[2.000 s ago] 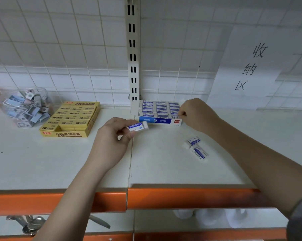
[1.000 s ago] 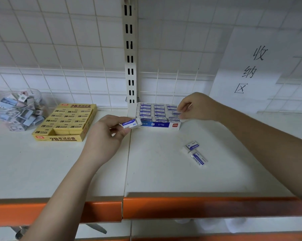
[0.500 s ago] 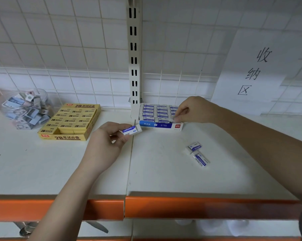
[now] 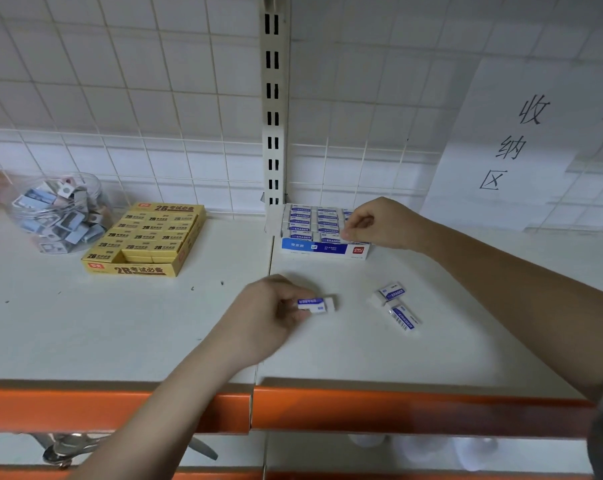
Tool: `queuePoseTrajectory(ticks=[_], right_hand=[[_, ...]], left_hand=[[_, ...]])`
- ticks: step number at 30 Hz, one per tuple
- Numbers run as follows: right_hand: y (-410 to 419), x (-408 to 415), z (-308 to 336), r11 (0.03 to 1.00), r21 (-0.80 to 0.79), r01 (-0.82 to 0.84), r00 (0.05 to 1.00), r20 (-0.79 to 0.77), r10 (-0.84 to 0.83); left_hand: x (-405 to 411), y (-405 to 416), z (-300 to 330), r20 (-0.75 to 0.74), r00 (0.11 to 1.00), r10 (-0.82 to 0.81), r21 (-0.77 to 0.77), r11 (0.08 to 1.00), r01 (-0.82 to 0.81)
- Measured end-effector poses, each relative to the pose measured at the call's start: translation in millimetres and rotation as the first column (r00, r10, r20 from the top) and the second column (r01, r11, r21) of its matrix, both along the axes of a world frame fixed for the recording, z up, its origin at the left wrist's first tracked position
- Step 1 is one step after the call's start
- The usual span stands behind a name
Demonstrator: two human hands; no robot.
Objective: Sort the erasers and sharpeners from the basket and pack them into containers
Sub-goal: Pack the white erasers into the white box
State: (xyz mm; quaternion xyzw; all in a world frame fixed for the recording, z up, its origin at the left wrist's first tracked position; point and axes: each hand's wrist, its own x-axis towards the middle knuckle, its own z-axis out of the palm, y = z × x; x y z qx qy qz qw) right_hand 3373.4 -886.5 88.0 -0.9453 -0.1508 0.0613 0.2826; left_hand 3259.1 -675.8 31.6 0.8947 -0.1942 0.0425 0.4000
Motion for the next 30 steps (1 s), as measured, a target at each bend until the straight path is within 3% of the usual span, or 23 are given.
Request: queuePoseTrajectory(ticks=[7,11,15,22,26,30], right_hand=[[-7.3,-4.3,-8.6,0.999,0.043,-0.019,0.997,0.069,0.016],[-9.6,-5.4,-10.1,0.985,0.170,0.036,0.997,0.057,-0.047],[-13.5,-7.1,-8.6,0.952,0.275,0.135,0.987,0.045,-0.153],[-20.1,-6.0,-7.6,0.997,0.037,0.073,0.982,0.171,-0.078],[-15.8,-8.1,-6.9,0.988,-0.149,0.034,0.975,0.221,-0.001],[-11.0,-8.8,-4.2,0.974,-0.227,0.018,0.975,0.219,0.033]], left_hand=[[5.1,-5.5,0.9,0.025,0.995,-0.094,0.173,0.981,0.088],[21.7,0.6,20.6,-0.018,0.974,-0.224,0.280,0.934,0.220],[66.4,0.4,41.3,0.246,0.950,-0.194,0.386,0.918,0.087],[106.4,-7.9,35.5,0.188,0.909,-0.371,0.657,0.736,0.164],[106.1,-0.4,28.0,0.156,0.937,-0.313,0.591,0.790,0.165],[105.5,0.6,23.1,0.141,0.939,-0.313,0.557,0.809,0.186]])
